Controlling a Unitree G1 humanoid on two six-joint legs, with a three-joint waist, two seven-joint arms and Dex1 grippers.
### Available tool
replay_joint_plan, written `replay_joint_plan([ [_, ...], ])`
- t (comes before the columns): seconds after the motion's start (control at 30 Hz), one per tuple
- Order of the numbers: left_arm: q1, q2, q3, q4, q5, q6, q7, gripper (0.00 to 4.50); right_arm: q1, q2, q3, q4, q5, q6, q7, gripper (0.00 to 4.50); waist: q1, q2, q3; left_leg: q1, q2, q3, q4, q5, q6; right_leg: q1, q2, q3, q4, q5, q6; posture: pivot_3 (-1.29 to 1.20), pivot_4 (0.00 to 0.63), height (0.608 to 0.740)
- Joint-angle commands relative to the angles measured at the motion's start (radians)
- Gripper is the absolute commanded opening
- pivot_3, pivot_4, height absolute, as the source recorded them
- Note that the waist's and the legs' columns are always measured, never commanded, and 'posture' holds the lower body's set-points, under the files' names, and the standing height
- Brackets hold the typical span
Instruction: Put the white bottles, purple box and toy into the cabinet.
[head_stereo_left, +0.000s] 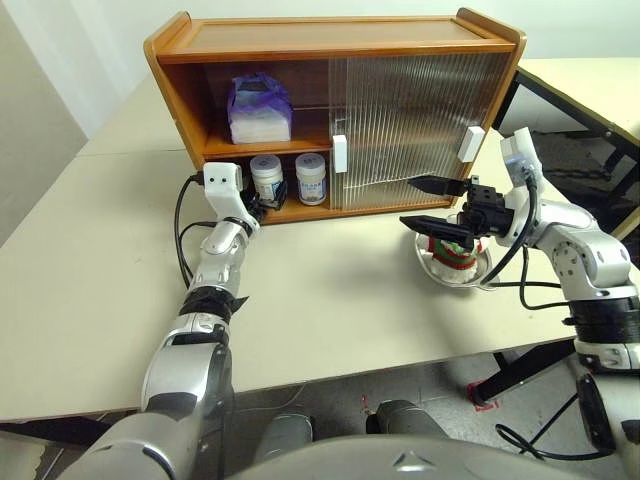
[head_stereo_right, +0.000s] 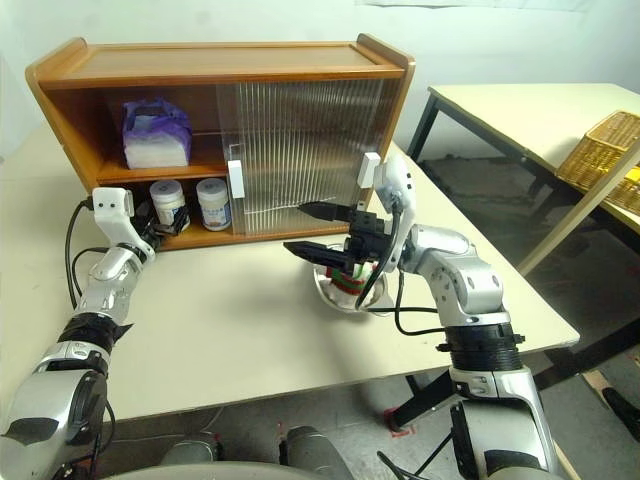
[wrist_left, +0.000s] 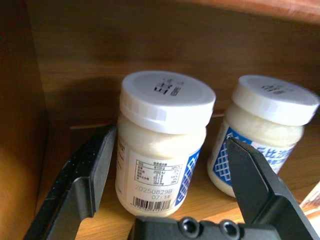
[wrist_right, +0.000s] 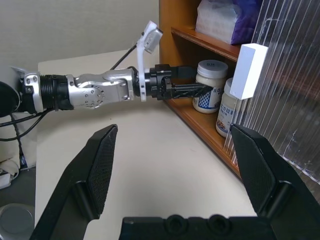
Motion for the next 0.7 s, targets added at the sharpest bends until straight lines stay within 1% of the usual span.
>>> replay_joint_plan([
  [0.03, 0.027, 0.01, -0.008, -0.081, -0.005, 0.049, -0.013, 4.45, -0.019, 0.005, 0.01, 0.016, -0.008, -0.008, 0.005, 4.5, 0.0, 0.0, 0.0, 0.0, 0.0, 0.0, 0.0, 0.0, 0.0, 0.0, 0.0, 0.0, 0.0, 0.0, 0.0, -0.08, 0.0, 0.74],
  [0.17, 0.049, 0.015, -0.01, -0.141, -0.01, 0.083, -0.019, 4.45, -0.022, 0.007, 0.009, 0.025, -0.013, -0.017, 0.006, 4.5, 0.002, 0.0, 0.0, 0.0, 0.0, 0.0, 0.0, 0.0, 0.0, 0.0, 0.0, 0.0, 0.0, 0.0, 0.0, -0.08, 0.0, 0.74],
  [0.4, 0.122, 0.022, -0.05, -0.32, -0.007, 0.167, -0.065, 4.45, -0.011, -0.009, -0.007, 0.04, -0.016, -0.038, 0.009, 4.5, 0.003, 0.0, 0.0, 0.0, 0.0, 0.0, 0.0, 0.0, -0.001, -0.001, 0.0, 0.0, 0.0, 0.0, -0.001, -0.09, 0.0, 0.74],
  [0.53, 0.19, 0.022, -0.082, -0.467, -0.024, 0.241, -0.102, 4.45, -0.001, -0.021, -0.015, 0.047, -0.014, -0.049, 0.013, 4.5, 0.002, 0.0, 0.0, 0.0, 0.0, 0.0, 0.0, -0.001, -0.001, -0.001, 0.0, 0.001, 0.0, -0.001, -0.002, -0.1, 0.0, 0.74],
  [0.7, 0.243, -0.008, -0.146, -0.621, -0.047, 0.341, -0.15, 4.45, 0.012, -0.025, -0.017, 0.064, -0.016, -0.071, 0.025, 4.5, 0.002, 0.0, 0.0, 0.0, 0.0, 0.0, 0.0, -0.001, -0.002, -0.001, 0.0, 0.0, 0.0, -0.001, -0.002, -0.1, 0.0, 0.74],
])
